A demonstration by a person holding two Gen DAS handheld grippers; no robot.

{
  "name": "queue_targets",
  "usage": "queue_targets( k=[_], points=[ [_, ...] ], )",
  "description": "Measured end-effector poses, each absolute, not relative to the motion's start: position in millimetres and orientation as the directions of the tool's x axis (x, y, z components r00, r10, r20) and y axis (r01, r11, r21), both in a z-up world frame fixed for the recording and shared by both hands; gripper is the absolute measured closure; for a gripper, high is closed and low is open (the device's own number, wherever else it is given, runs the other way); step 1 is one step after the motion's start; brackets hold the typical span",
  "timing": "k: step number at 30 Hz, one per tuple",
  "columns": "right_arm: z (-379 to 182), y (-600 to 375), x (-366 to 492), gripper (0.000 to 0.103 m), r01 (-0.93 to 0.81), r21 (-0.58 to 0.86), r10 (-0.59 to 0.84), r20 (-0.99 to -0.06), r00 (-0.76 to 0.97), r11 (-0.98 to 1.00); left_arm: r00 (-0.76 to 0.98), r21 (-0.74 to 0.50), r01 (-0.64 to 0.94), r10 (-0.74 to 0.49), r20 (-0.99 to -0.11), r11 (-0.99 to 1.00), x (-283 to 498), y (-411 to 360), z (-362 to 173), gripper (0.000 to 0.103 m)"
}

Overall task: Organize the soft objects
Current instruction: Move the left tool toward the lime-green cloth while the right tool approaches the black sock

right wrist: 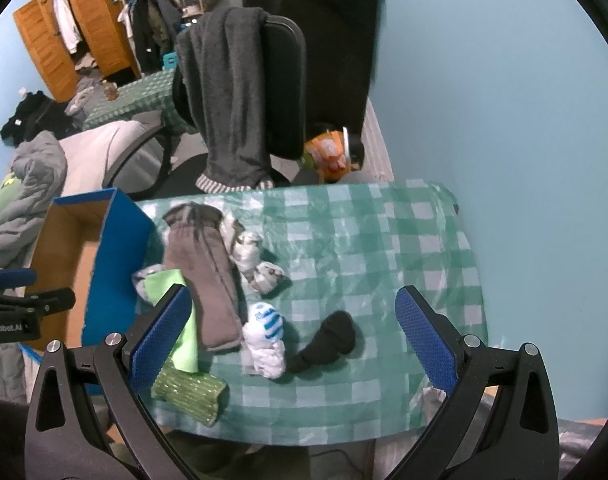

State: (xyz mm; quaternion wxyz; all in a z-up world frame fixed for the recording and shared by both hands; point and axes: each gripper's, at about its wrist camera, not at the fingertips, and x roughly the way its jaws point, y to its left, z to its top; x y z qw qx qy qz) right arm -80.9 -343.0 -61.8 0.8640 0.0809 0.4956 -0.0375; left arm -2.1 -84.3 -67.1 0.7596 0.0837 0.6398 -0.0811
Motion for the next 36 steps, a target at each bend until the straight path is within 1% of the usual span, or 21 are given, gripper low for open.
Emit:
queue_targets(
  k=[11,21,29,36],
  points=[
    [-107,-366,-82,0.002,0.189,0.138,0.044,-0.902,0.429,0.972,0.119,0.022,0.239,-0.007,-0.993,0.971,1,-101,-98,0.019],
    [-150,-373,-77,0.002,0.189,0.148,0.073,-0.932,0.354,0.971,0.075,0.01,0.228,-0.007,-0.997,0.974,4,-112,-127,0.019],
    [-187,-377,-71,0.002,0.198,0.13,0.072,-0.958,0.279,0.972,0.029,-0.014,0.192,-0.02,-0.999,0.981,8,-117,-149,0.019],
    [-208,-379,-65,0.002,0.201,0.117,0.069,-0.971,0.23,0.973,0.001,-0.023,0.16,-0.024,-1.0,0.987,12,-122,-167,0.019]
  ],
)
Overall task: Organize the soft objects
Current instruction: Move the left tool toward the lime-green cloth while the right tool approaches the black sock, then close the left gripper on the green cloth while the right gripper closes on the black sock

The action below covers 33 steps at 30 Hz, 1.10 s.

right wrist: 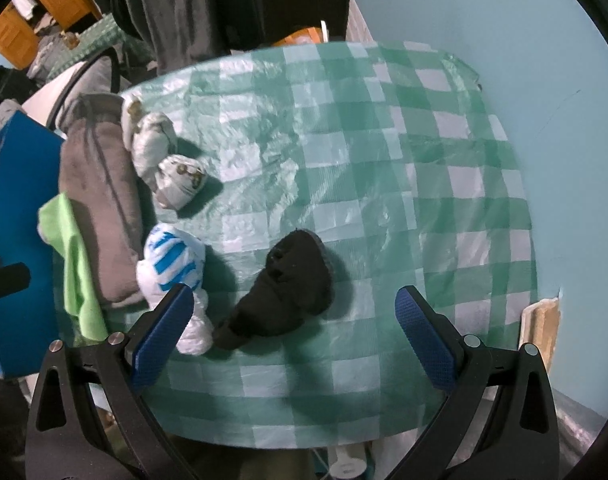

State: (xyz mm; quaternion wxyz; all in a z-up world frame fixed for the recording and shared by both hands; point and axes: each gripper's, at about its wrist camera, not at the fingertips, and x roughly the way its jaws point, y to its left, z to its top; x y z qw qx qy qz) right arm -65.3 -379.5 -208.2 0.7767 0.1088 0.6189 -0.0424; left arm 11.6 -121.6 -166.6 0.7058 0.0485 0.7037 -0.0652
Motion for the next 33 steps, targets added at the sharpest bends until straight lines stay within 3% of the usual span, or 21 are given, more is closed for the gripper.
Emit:
queue_targets(
  k=[10,18,27,33],
  points=[
    [-221,-384,-59,0.003,0.208,0.12,0.078,-0.977,0.2,0.971,-0.032,-0.03,0.145,-0.026,-0.999,0.989,20,-134,-189,0.019],
    [-227,-381,-59,0.009,0.205,0.092,0.059,-0.985,0.162,0.974,-0.057,-0.009,0.135,-0.001,-0.998,0.991,27,-141,-208,0.019],
    [-238,-389,-66,0.027,0.196,0.087,0.062,-0.99,0.13,0.977,-0.079,0.003,0.135,0.014,-0.997,0.991,41,-149,-226,0.019],
    [-238,-391,-70,0.05,0.166,0.115,0.097,-0.988,0.118,0.979,-0.101,-0.016,0.118,-0.004,-0.995,0.993,46,-149,-239,0.019]
  ],
)
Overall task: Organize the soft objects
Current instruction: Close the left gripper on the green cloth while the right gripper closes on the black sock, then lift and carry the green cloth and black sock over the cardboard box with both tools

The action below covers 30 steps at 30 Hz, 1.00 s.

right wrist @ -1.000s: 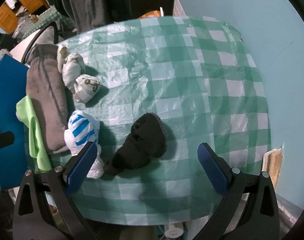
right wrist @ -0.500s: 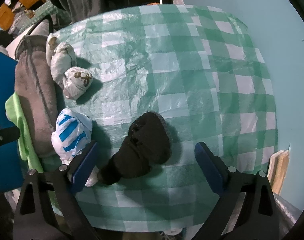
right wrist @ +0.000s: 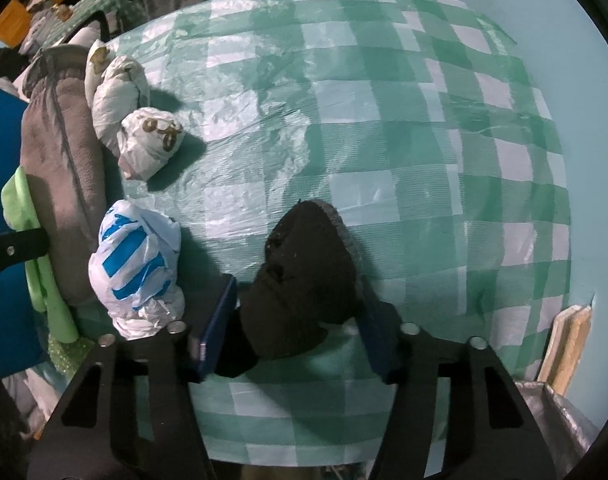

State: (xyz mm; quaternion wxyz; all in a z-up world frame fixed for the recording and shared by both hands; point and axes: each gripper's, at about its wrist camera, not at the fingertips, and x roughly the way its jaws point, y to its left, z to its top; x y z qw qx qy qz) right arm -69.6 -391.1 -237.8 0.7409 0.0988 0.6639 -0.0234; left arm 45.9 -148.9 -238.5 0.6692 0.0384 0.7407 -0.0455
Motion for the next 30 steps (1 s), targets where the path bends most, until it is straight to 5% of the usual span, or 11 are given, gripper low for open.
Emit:
queue_targets(
  k=[4,8,20,30],
  points=[
    [-234,-391,-70,0.054,0.148,0.103,0.084,-0.988,0.128,0.984,-0.094,-0.046,0.091,-0.037,-0.995,0.995,49,-142,-242,0.023],
    [-231,-396,-74,0.054,0.149,0.105,0.085,-0.987,0.135,0.983,-0.106,-0.085,0.06,-0.078,-0.991,0.995,53,-130,-247,0.05],
    [-229,-377,-52,0.055,0.122,0.098,0.079,-0.985,0.153,0.988,-0.085,-0.149,0.086,-0.142,-0.986,0.985,41,-108,-226,0.09],
    [-203,-363,-46,0.06,0.087,0.095,0.076,-0.975,0.207,0.992,-0.028,-0.178,0.133,-0.176,-0.984,0.975,29,-114,-191,0.096]
  ],
)
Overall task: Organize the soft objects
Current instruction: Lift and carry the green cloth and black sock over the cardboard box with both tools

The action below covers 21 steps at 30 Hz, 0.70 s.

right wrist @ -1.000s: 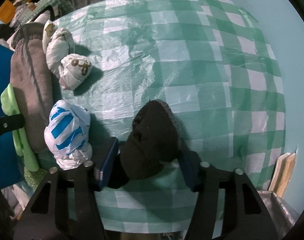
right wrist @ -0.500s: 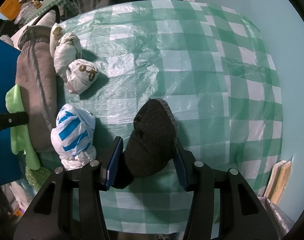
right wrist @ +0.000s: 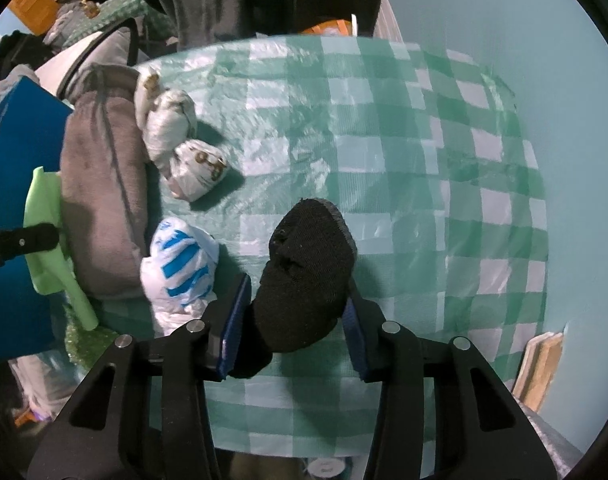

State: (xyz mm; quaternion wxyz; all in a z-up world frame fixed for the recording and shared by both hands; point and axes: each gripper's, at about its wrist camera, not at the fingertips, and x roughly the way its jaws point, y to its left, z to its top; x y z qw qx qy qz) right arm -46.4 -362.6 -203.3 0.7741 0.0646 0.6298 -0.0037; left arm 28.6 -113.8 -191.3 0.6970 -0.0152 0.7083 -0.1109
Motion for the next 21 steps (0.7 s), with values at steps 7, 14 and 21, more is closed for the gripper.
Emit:
queue_targets(
  k=[7,14,21],
  points=[
    [-178,-360,-50,0.061,0.06,0.102,0.084,-0.964,0.251,0.993,0.013,-0.17,0.174,-0.175,-0.984,0.97,26,-116,-167,0.096],
    [-153,-353,-49,0.062,0.039,0.11,0.094,-0.954,0.284,0.993,0.054,-0.166,0.206,-0.181,-0.982,0.964,15,-122,-146,0.096],
    [-132,-348,-51,0.062,0.016,0.12,0.109,-0.945,0.309,0.993,0.092,-0.17,0.23,-0.195,-0.976,0.958,10,-120,-126,0.096]
  ],
)
